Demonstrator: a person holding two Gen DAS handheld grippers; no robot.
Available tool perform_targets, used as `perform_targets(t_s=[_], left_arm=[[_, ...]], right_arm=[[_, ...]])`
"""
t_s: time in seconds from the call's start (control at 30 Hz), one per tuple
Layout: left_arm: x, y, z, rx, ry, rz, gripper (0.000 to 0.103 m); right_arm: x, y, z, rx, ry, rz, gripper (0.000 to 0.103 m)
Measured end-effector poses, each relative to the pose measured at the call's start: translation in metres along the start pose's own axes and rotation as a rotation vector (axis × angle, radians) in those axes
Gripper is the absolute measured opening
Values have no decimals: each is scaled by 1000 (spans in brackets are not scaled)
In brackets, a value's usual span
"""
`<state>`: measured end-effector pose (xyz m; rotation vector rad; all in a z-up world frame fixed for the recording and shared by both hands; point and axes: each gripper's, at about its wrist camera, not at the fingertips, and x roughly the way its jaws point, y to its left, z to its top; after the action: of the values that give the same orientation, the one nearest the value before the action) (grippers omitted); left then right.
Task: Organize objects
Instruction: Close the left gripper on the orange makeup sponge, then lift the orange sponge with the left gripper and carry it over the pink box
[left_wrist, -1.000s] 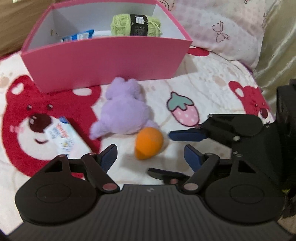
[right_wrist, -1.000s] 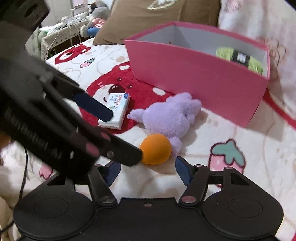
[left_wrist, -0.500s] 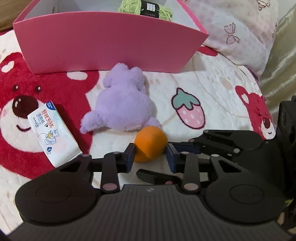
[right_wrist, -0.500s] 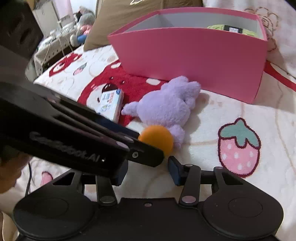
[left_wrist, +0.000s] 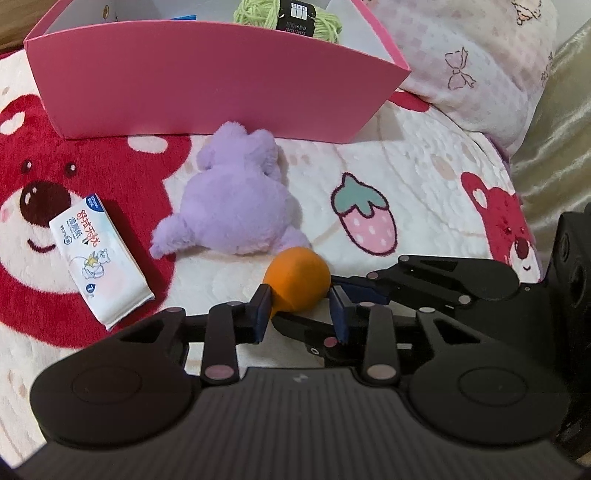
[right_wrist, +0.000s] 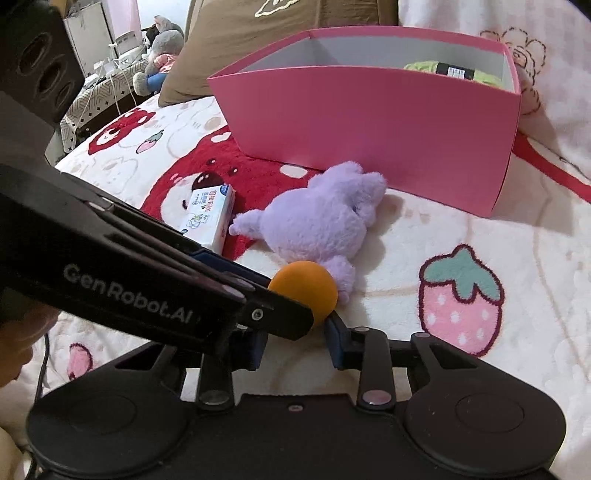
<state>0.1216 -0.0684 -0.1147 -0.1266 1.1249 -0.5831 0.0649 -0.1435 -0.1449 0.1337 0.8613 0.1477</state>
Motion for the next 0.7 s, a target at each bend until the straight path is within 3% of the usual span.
perform_targets(t_s=[0.27, 0.7], left_arm=[[-8, -6, 5, 15, -2, 2, 32], [-29, -30, 13, 41, 57, -37, 32]], right_arm=[[-13, 7, 6, -48, -16, -19, 37], [-47, 2, 11, -86, 6, 15, 40]])
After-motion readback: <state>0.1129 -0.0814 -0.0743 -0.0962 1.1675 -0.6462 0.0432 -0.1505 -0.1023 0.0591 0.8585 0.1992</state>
